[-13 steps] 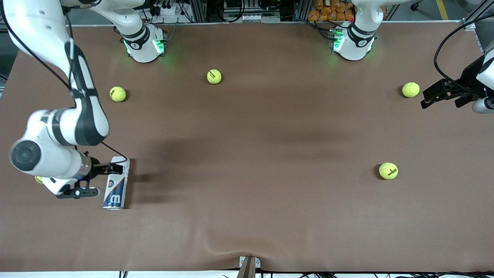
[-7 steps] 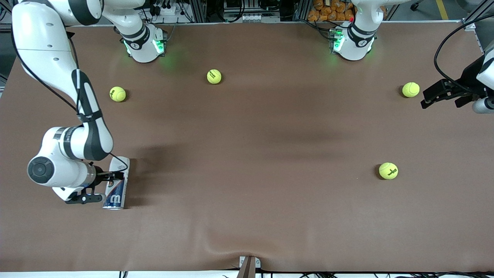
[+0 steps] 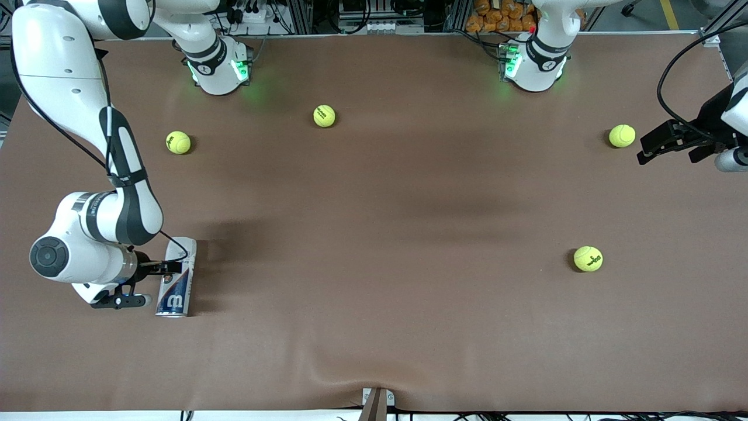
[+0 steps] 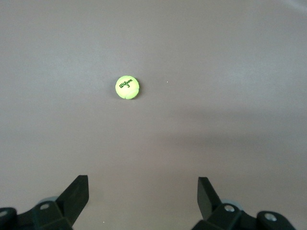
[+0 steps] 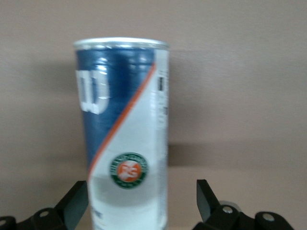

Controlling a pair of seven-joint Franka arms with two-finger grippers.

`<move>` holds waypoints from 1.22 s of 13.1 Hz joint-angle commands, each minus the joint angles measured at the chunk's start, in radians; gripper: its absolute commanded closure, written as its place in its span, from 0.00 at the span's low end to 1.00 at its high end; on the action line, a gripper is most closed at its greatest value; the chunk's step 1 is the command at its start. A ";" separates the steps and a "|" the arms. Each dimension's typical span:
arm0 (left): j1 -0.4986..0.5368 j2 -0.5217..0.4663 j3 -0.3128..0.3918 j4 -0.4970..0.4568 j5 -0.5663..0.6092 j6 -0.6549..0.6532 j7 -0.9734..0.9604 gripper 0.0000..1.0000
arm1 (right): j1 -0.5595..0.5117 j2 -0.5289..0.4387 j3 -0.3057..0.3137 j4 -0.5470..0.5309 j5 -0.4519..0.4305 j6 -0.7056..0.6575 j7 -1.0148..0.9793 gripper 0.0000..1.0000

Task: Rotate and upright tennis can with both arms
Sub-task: 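Close the right gripper around the body of the can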

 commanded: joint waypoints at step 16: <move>0.013 -0.008 -0.012 0.002 0.019 -0.009 0.011 0.00 | -0.027 0.014 0.014 -0.038 0.095 0.007 -0.122 0.00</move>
